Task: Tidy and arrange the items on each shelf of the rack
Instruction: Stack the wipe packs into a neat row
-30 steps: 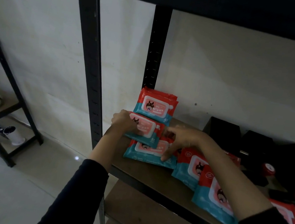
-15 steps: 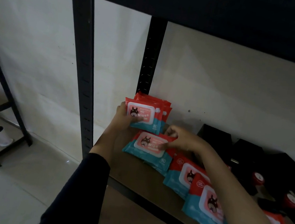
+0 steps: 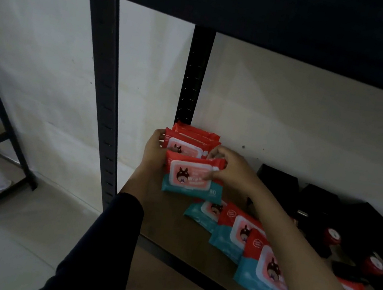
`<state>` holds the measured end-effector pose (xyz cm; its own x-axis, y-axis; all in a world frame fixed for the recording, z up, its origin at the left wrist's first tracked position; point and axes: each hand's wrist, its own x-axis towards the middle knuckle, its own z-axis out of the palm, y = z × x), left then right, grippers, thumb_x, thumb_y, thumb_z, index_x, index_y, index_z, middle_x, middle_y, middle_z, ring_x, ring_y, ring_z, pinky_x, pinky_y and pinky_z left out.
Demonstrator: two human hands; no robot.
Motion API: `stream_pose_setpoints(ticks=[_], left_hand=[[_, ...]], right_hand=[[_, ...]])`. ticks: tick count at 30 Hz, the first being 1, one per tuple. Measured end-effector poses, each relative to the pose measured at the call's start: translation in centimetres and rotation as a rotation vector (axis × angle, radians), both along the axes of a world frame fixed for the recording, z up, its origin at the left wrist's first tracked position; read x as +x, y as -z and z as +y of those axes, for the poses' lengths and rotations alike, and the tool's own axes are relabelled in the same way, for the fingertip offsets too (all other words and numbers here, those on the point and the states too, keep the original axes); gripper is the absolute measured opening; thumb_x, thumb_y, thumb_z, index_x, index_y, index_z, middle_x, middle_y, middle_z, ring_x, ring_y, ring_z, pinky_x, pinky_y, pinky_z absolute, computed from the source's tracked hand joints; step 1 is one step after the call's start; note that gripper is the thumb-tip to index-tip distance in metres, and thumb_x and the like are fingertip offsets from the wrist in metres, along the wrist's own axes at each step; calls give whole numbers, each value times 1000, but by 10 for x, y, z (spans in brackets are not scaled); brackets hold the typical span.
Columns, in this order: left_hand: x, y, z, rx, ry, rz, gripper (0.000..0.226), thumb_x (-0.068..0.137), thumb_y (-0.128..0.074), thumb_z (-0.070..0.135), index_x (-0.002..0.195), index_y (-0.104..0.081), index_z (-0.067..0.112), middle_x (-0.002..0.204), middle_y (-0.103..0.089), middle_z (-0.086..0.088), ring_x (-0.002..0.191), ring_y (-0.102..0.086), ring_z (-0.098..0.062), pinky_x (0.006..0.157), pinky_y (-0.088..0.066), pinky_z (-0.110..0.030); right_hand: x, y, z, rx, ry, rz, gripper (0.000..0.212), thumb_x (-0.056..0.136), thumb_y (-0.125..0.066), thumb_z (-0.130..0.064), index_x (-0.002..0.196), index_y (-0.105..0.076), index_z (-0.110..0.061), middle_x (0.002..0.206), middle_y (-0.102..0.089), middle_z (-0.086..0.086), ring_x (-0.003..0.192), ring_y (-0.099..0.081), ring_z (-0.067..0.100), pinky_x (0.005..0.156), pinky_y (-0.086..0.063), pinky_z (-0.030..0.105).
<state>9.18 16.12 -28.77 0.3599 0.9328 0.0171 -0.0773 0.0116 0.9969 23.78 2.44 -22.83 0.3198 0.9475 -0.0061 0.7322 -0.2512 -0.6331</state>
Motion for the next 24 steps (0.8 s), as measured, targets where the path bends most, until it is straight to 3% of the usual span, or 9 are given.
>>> stream_pose_setpoints(ticks=[3, 6, 8, 11, 15, 18, 20, 22, 24], left_hand=[[-4, 3, 10, -78, -71, -63, 42, 103, -32, 35, 127, -50, 6, 115, -62, -9, 77, -66, -5, 52, -50, -13], [-6, -3, 11, -158, -99, -118, 65, 100, -16, 52, 135, -49, 8, 135, -51, -7, 119, -52, -20, 84, -41, -22], [-8, -1, 7, -148, -93, -117, 62, 98, -25, 55, 129, -50, 8, 129, -53, -3, 115, -54, -18, 89, -39, -29], [-11, 14, -1, -54, 32, -30, 57, 94, -43, 54, 130, -44, 11, 117, -62, -1, 97, -63, -13, 77, -53, -23], [-9, 18, -7, 30, 171, -64, 35, 95, -54, 25, 128, -44, 16, 110, -62, 2, 93, -65, -8, 66, -53, -14], [-5, 20, -6, 89, 187, -68, 35, 97, -51, 17, 131, -42, 13, 111, -62, 2, 92, -67, -4, 70, -53, -15], [-4, 25, -2, 82, 173, -50, 39, 97, -51, 20, 134, -41, 13, 115, -62, 1, 102, -66, -10, 74, -54, -19], [-5, 28, 0, 93, 168, -23, 48, 95, -55, 26, 138, -37, 13, 122, -60, -4, 109, -63, -16, 85, -56, -30], [-4, 31, 2, 95, 105, 42, 72, 89, -61, 41, 146, -26, 12, 137, -51, -9, 122, -55, -20, 99, -49, -43]], right_hand=[[-7, 9, 12, 147, 39, 3, 37, 76, -79, -17, 103, -53, -21, 127, -59, -2, 110, -59, 14, 71, -52, 16], [-13, 18, 21, 268, 85, -30, 31, 82, -74, -13, 101, -50, -19, 126, -57, -1, 107, -54, 9, 58, -39, 1], [-12, 30, 26, 318, 94, 0, 28, 84, -71, -13, 101, -50, -19, 126, -59, 2, 112, -58, 15, 63, -42, 2], [-14, 47, 29, 369, 90, 40, 29, 87, -70, -20, 104, -47, -21, 127, -58, 3, 114, -58, 16, 74, -52, 13], [-15, 53, 41, 395, 158, 6, 41, 82, -76, -24, 111, -48, -16, 123, -58, 6, 113, -57, 18, 85, -50, 22], [-15, 57, 50, 408, 214, -8, 46, 77, -79, -23, 110, -47, -16, 122, -58, 6, 113, -57, 20, 90, -51, 27], [-14, 56, 46, 419, 231, -17, 51, 76, -80, -28, 112, -45, -17, 120, -55, 4, 110, -55, 16, 90, -52, 30], [-9, 53, 37, 460, 251, -69, 53, 76, -80, -34, 112, -46, -16, 112, -53, -1, 101, -54, 12, 83, -51, 26], [-1, 43, 24, 482, 264, -88, 46, 78, -78, -33, 109, -50, -14, 106, -56, -2, 94, -55, 9, 80, -50, 24]])
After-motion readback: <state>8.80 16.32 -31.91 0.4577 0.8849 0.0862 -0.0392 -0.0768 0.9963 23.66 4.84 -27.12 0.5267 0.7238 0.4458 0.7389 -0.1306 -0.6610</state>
